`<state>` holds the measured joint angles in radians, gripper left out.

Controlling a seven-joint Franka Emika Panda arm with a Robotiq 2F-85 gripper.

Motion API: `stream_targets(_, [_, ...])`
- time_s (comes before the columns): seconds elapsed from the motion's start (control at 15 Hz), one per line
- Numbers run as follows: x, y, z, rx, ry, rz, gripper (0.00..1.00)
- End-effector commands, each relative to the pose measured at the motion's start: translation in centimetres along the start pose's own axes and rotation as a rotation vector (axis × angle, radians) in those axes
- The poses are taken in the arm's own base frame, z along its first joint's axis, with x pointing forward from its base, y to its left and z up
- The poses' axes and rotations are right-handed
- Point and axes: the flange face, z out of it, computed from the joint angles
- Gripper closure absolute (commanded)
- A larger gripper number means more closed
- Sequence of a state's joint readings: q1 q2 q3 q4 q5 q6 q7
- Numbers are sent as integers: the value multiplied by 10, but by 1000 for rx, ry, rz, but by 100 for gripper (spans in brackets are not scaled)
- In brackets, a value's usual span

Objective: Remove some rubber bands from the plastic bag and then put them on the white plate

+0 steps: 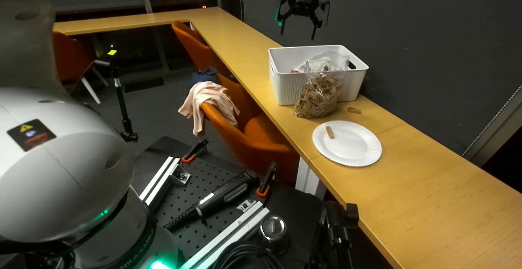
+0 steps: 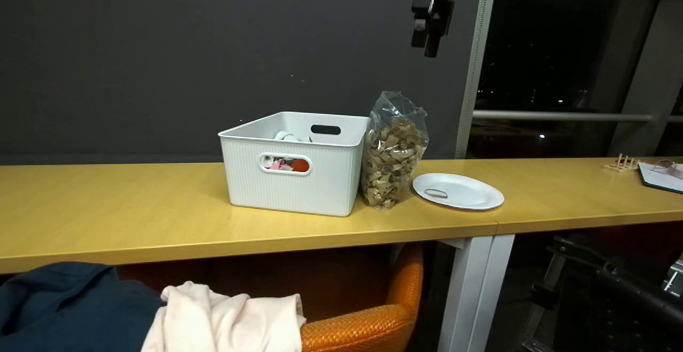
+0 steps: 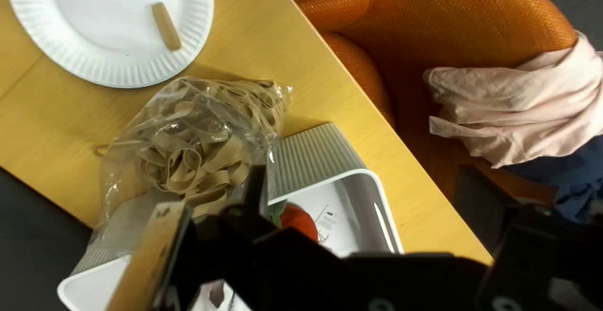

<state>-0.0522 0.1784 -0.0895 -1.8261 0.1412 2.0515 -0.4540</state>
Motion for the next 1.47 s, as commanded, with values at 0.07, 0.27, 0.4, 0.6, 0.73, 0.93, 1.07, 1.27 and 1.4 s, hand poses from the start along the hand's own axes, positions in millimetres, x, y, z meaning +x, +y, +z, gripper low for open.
stream_targets(0.07, [17,16,11,-8,-46,71,0])
stream_targets(0.27, [17,25,27,26,-68,89,0])
stream_targets(0.4, [13,22,32,13,-57,79,0])
stream_targets(0.6, [20,32,34,39,-78,81,0])
stream_targets(0.73, [28,56,32,50,-78,88,0])
stream_targets(0.93, [39,99,32,25,-93,77,0])
stream_targets(1.07, [47,119,44,54,-106,34,0])
stream_targets(1.27, [62,136,70,47,-106,-5,0])
stream_targets(1.4, [73,134,88,24,-110,-7,0])
